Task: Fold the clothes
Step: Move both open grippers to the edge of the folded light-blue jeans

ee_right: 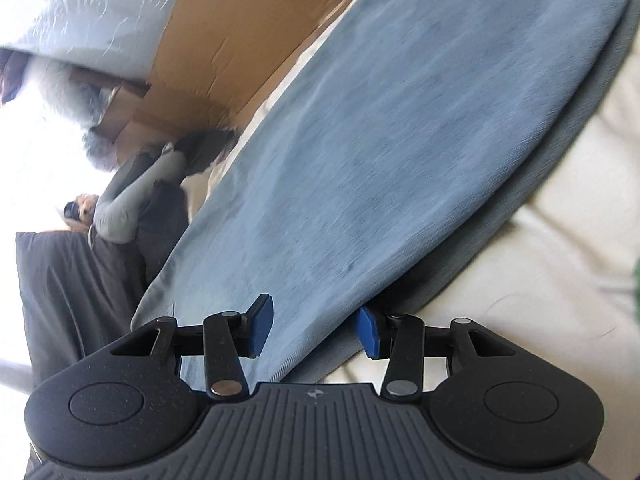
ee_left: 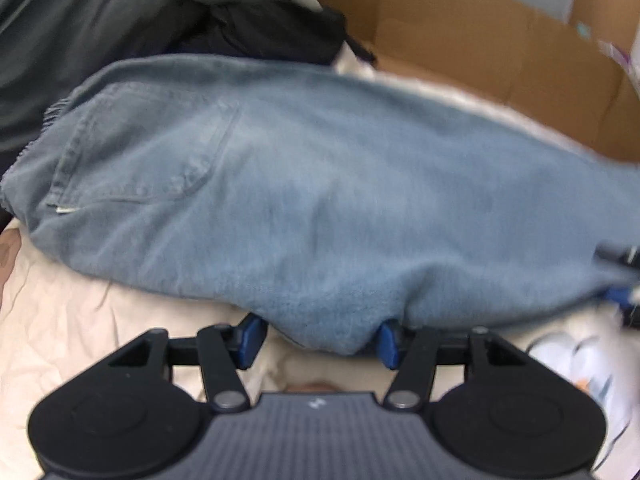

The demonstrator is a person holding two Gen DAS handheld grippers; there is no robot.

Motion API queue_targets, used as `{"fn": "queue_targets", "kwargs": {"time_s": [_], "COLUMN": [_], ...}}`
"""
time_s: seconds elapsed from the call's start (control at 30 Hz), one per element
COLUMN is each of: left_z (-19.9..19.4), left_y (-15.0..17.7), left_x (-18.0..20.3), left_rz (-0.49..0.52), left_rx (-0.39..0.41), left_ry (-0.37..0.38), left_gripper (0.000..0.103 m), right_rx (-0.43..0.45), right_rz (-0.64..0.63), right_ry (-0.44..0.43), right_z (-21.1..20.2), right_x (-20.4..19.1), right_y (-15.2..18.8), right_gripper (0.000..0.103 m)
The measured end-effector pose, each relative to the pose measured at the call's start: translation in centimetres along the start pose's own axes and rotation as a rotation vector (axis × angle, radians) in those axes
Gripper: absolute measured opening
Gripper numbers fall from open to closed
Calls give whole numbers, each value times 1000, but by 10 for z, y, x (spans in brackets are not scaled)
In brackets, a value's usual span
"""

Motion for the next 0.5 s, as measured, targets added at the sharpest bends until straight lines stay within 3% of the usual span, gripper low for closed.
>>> {"fn": "queue_targets", "kwargs": {"time_s": [0.2,0.27,0.5], "left_z": [-18,-9,12], "left_y": [-17,-14,6], "left_x": [-19,-19,-8], "left_rz": [-158,-179,-173], "left_rx": [90,71,17], "left_ry": [80,71,35], "left_gripper": [64,69,67], "right_rx": [-51,-63,-78], "right_rz": [-75,-71,-49], "right_ry": [-18,-22,-41], "right_z": [15,24,44], "right_x": [-28,-33,-47], "right_y": [21,27,42], "right_gripper": [51,51,51]}}
Point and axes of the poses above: each gripper's, at about its wrist camera, not at the fingertips, and z roughly the way its jaws point, x to its right, y to its underside, the point moved 7 cm from there along z, roughly the way its jaws point, and after that the axes turned 7 degrees about -x, right-handed, at the moved point
